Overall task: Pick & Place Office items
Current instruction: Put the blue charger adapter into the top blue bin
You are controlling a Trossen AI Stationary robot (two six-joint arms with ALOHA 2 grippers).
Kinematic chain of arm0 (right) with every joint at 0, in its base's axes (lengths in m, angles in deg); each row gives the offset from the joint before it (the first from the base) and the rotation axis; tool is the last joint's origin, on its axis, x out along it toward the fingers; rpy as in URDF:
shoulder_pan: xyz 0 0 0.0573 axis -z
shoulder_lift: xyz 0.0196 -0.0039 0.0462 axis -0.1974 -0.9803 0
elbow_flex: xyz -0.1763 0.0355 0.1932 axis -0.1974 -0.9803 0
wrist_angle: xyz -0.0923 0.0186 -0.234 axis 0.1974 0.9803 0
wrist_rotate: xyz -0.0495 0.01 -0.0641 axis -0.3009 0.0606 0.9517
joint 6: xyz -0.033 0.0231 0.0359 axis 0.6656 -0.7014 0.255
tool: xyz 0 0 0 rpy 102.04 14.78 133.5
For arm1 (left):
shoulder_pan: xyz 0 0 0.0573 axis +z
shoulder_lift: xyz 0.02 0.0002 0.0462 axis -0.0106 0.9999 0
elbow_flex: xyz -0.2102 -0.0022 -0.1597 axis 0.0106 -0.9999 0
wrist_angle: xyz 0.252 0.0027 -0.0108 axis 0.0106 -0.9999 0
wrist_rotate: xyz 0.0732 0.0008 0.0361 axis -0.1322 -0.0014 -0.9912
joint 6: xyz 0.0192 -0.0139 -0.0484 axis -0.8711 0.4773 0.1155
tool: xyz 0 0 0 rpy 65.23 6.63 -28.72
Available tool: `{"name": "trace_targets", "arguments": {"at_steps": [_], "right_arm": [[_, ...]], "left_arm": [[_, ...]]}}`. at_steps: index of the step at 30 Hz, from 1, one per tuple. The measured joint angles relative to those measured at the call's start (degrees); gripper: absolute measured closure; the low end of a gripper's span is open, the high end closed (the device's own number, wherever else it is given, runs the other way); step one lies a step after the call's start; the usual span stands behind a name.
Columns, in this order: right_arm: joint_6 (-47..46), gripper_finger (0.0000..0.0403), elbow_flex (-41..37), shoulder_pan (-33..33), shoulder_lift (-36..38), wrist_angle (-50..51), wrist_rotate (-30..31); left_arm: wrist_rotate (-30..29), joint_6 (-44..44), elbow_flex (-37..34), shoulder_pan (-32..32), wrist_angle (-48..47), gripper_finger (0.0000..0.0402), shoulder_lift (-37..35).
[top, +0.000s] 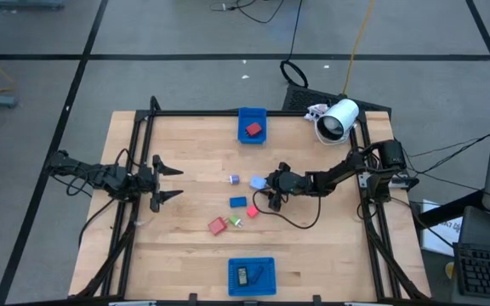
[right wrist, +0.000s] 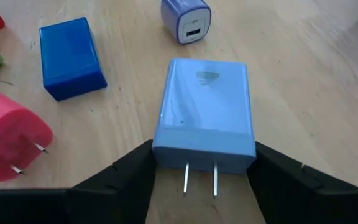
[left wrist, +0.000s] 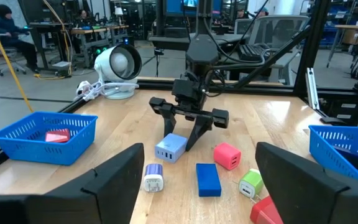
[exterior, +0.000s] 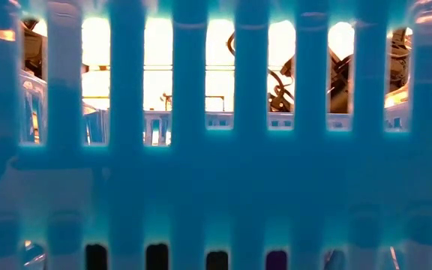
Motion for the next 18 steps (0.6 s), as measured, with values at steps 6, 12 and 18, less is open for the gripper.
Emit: {"name": "trace_targets", "arguments": {"at_steps": [6, 12, 18], "right_arm": [[-3.96, 0.0129, 0.00, -0.08, 0.00, -0.35, 0.11], [-3.51, 0.0092, -0.02, 0.12, 0.00, -4.80, 0.50], [-3.38, 0.0090, 0.09, 0.85, 0.00, -4.46, 2.24]], "left_arm": [[0.01, 0.00, 0.00, 0.01, 0.02, 0.0076, 0.00], [0.00, 0.00, 0.00, 0.00, 0.02, 0.0075, 0.00], [0.01, 0.00, 0.00, 0.01, 0.01, 0.0086, 0.00]]}}
